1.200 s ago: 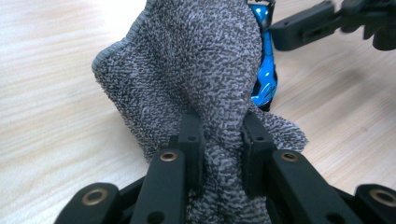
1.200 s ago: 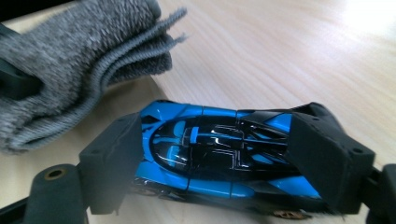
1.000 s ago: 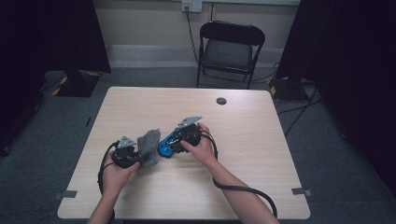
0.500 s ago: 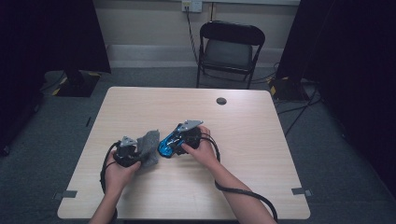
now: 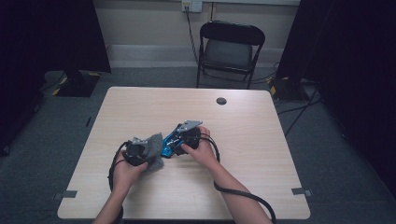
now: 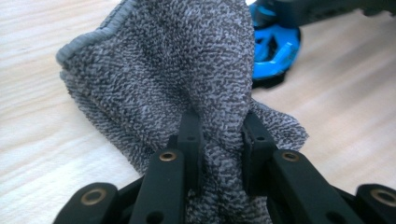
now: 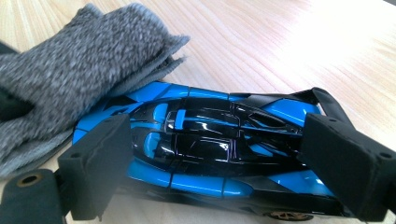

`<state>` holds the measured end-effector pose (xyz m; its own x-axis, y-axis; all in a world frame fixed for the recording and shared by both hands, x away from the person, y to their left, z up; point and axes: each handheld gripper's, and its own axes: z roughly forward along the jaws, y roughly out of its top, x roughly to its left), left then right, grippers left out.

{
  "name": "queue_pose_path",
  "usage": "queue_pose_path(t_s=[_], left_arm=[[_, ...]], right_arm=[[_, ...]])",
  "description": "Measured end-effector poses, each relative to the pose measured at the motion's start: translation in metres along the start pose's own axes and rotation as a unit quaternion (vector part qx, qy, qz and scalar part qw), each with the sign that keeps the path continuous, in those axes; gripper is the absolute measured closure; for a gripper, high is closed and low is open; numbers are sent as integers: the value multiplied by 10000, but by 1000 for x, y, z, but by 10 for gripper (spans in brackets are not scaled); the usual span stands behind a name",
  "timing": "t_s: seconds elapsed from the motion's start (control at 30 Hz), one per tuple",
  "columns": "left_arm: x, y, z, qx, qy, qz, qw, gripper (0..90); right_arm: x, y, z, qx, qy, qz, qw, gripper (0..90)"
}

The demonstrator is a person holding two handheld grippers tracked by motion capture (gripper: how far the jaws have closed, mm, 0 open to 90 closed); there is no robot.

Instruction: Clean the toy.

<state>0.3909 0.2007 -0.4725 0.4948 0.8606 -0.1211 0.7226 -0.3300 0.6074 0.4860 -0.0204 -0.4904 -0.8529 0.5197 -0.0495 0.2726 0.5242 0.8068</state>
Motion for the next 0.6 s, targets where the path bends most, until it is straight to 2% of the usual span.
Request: queue_pose_path(t_s=[0.3,0.37,0.4,0.6], left_arm=[[-13,2,2,76,-267,157,9995,739],[-16,2,2,71,-350,173,9992,739],[-20,1,3,90,-466,215,9986,738],[-30,2,5,66,-619,278,9977,739]], right_arm=[[0,0,0,9,0,-8,10000,90],[0,1,0,35,-3,-15,10000,90],[0,1,0,50,6,-7,10000,90],[0,0,0,21,-1,-14,10000,90]])
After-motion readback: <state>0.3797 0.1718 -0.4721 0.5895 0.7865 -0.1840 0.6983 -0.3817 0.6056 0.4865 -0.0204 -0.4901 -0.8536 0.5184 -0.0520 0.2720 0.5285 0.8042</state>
